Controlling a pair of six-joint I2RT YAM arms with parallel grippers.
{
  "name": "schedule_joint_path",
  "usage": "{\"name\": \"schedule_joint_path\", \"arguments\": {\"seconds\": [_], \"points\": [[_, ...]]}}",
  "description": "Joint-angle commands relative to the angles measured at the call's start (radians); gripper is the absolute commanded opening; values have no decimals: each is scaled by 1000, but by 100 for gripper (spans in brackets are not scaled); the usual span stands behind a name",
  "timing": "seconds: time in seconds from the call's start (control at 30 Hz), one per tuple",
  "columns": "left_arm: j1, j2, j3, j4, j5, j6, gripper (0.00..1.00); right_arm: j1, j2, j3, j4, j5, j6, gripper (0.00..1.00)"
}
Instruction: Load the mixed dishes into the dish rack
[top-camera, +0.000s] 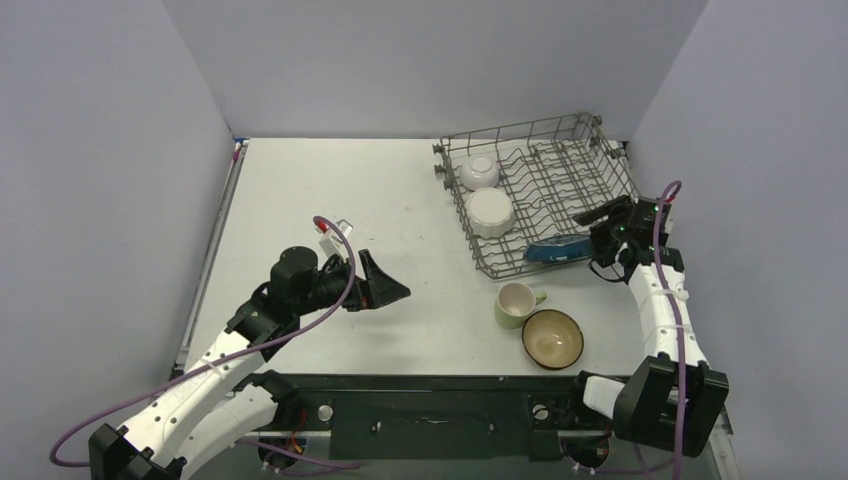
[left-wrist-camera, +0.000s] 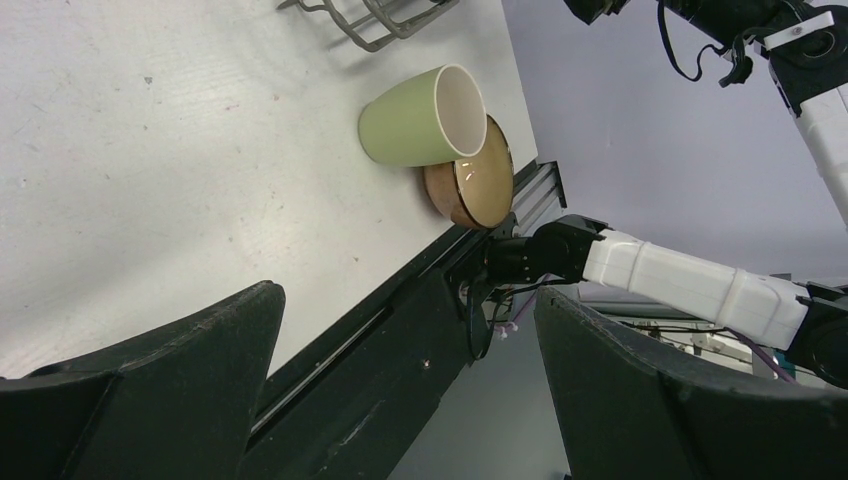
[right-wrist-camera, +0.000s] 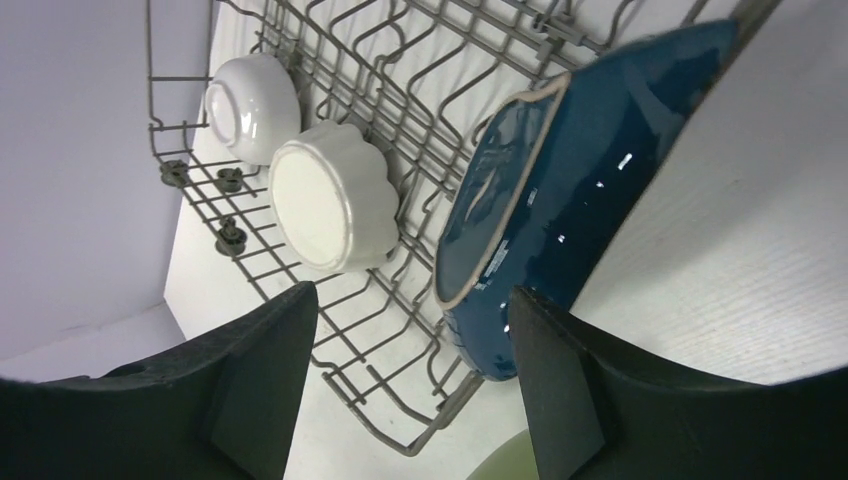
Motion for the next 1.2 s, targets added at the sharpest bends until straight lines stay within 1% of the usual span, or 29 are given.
{"name": "schedule_joint_path", "arguments": {"seconds": [0.0,0.13,0.2,0.3,0.33,0.37,0.4,0.47,0.5,0.53,0.57,0.6,0.63,0.67,0.7,0.73,0.77,0.8,0.83,0.87,0.97,1.0,1.1,1.17], "points": [[-4,-9,1,53,21,-8,96,-22,-30,-20,-29,46,-32,66],[-6,-13,-2,50,20,-8,96,-22,-53,-4,-76,67,-89,66],[-5,-12,-3,52,21,-9,96,-3,-64,30,-137,111,-169,66],[-19,-5,-7,68,17,-18,96,60,-94,84,-243,260,-295,66],[-26,0,-7,72,12,-19,96,71,-120,98,-280,279,-317,66],[-46,11,-5,79,-5,-21,96,98,-136,103,-296,341,-353,66],[-59,18,-3,84,-19,-24,97,117,-162,114,-326,365,-369,66],[-121,49,12,99,-80,-32,97,182,-192,135,-371,438,-401,66],[-178,77,18,105,-143,-36,97,237,-197,143,-396,451,-413,66],[-207,110,39,106,-180,-45,98,266,-204,158,-409,469,-416,66],[-277,127,52,105,-273,-49,99,321,-207,168,-436,477,-417,65],[-350,165,74,108,-320,-58,99,346,-210,185,-449,495,-410,65],[-386,185,86,122,-429,-62,100,396,-212,204,-471,503,-404,65],[-455,231,107,130,-532,-78,100,417,-215,211,-482,516,-392,64],[-485,258,118,148,-576,-88,100,454,-225,224,-495,522,-385,64],[-534,313,144,166,-658,-108,100,480,-234,228,-499,533,-372,64],[-558,346,160,169,-700,-117,96,488,-252,235,-504,535,-365,64],[-598,417,204,167,-772,-133,96,495,-262,237,-506,531,-357,64],[-613,453,255,159,-809,-140,95,496,-283,242,-509,529,-354,64],[-638,524,282,132,-873,-161,95,496,-292,245,-512,533,-351,64],[-665,660,424,73,-967,-215,94,497,-340,271,-538,569,-353,65],[-676,723,451,46,-1006,-218,93,496,-350,275,-547,580,-354,65],[-693,836,582,5,-1049,-219,92,494,-391,297,-560,588,-367,66],[-696,927,643,-33,-1068,-230,91,492,-408,310,-570,596,-376,67]]}}
